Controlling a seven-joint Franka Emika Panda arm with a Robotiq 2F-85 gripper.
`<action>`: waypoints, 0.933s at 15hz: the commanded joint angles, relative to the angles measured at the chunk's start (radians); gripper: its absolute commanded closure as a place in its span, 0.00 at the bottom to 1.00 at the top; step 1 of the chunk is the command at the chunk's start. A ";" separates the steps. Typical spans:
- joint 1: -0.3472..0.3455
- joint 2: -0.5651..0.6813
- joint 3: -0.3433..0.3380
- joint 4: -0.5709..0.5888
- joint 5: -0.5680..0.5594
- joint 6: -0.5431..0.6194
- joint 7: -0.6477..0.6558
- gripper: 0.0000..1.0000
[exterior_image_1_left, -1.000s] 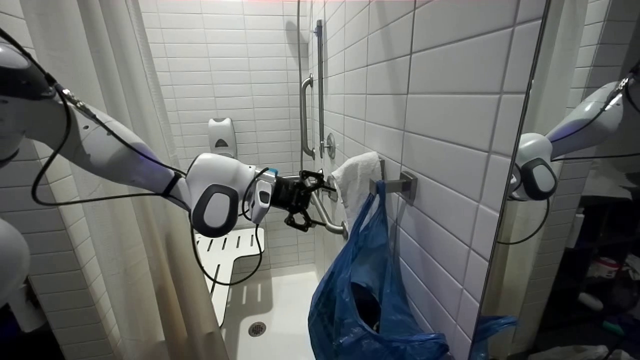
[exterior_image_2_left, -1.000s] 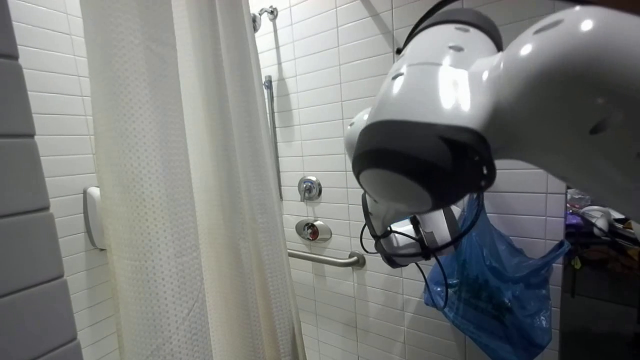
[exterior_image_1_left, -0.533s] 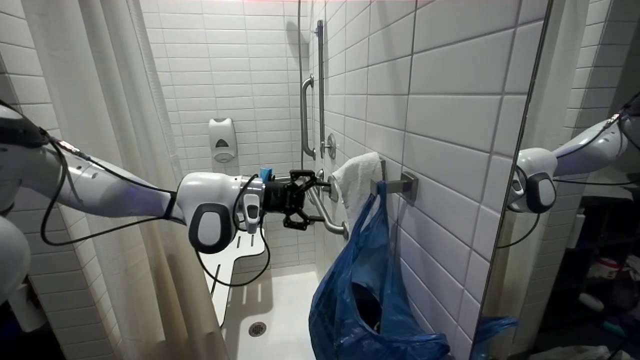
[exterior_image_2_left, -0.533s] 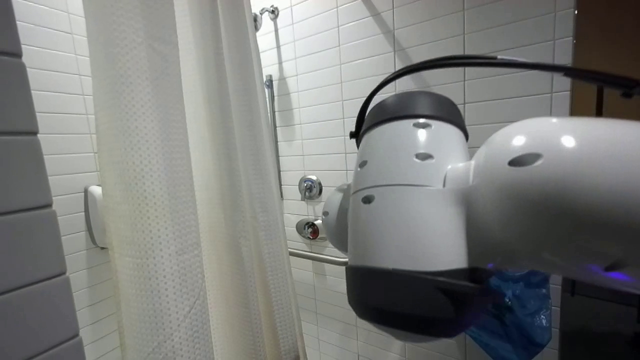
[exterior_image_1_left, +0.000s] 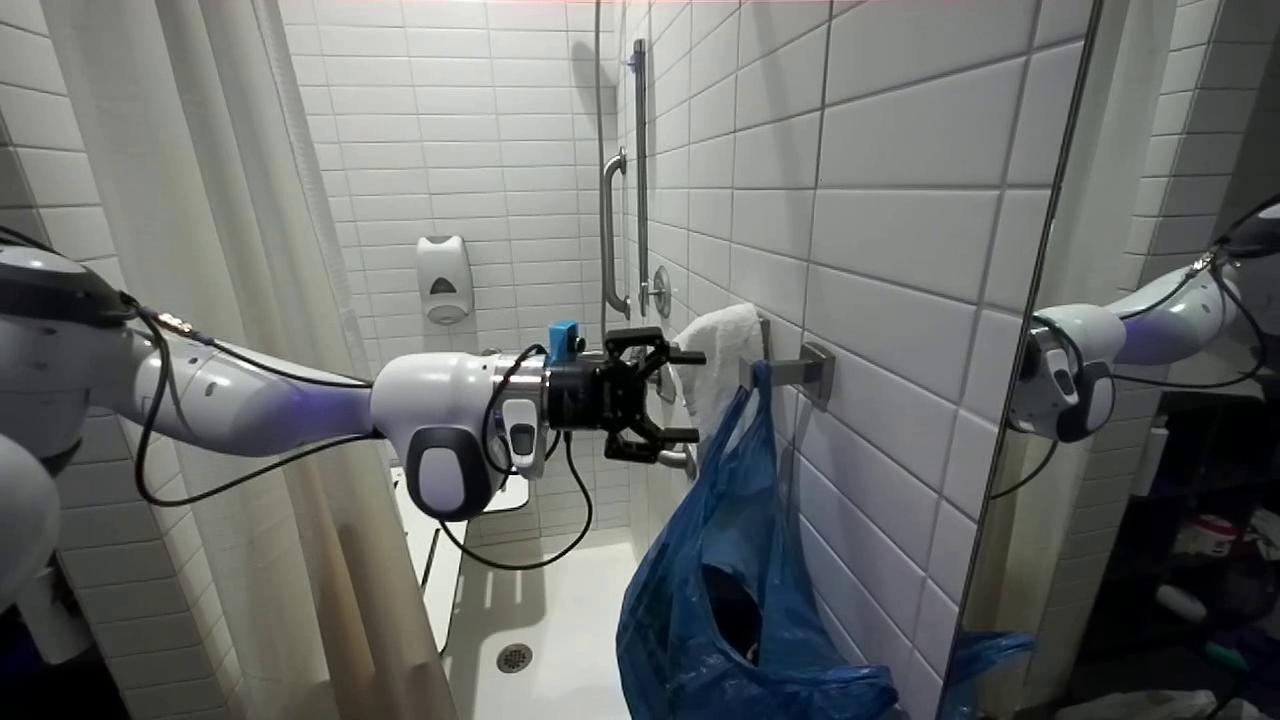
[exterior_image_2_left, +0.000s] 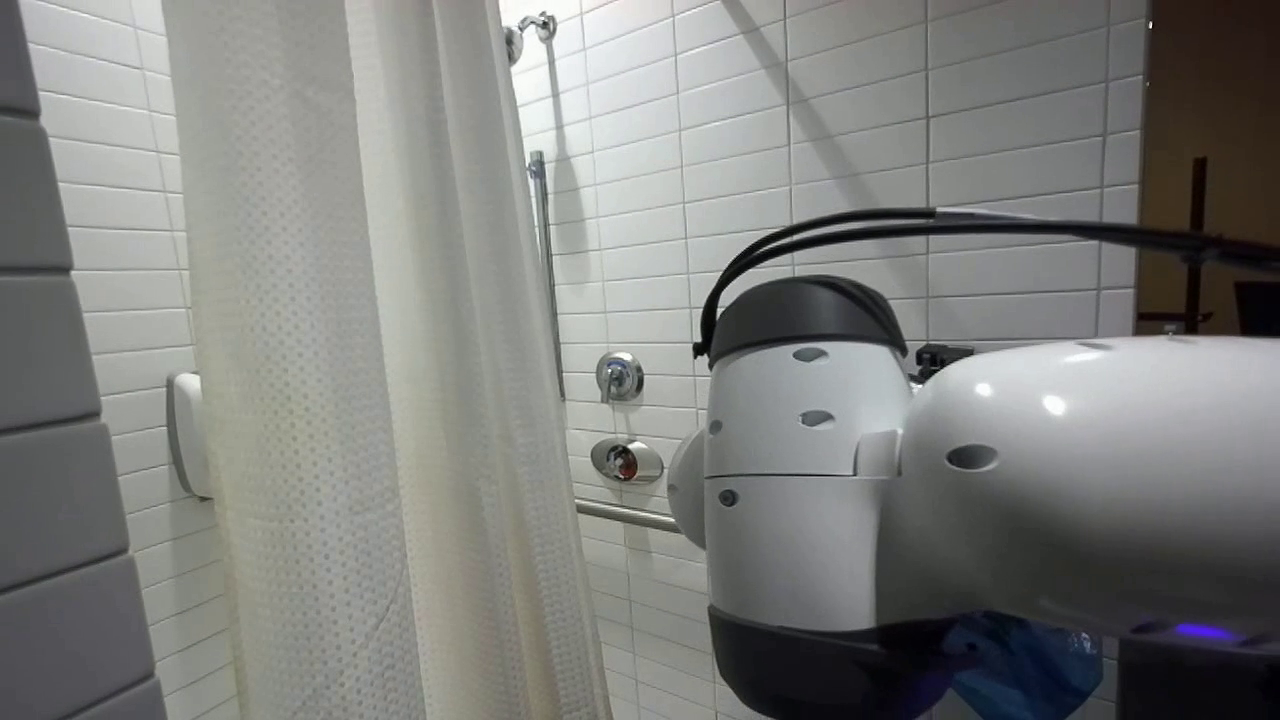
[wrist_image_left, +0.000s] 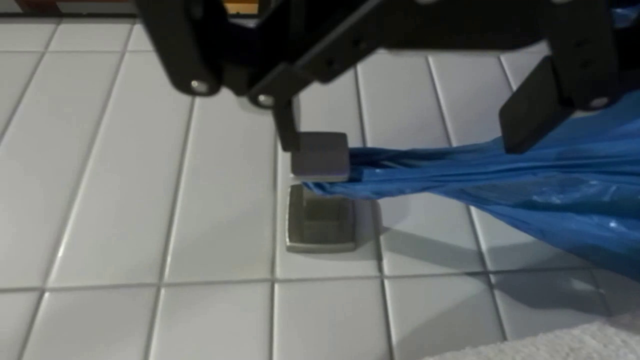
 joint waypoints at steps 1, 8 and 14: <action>0.004 0.000 -0.011 0.000 -0.001 0.000 -0.026 0.00; 0.021 -0.001 -0.018 0.001 -0.001 0.000 -0.052 0.00; 0.021 -0.001 -0.018 0.000 -0.001 0.000 -0.053 0.00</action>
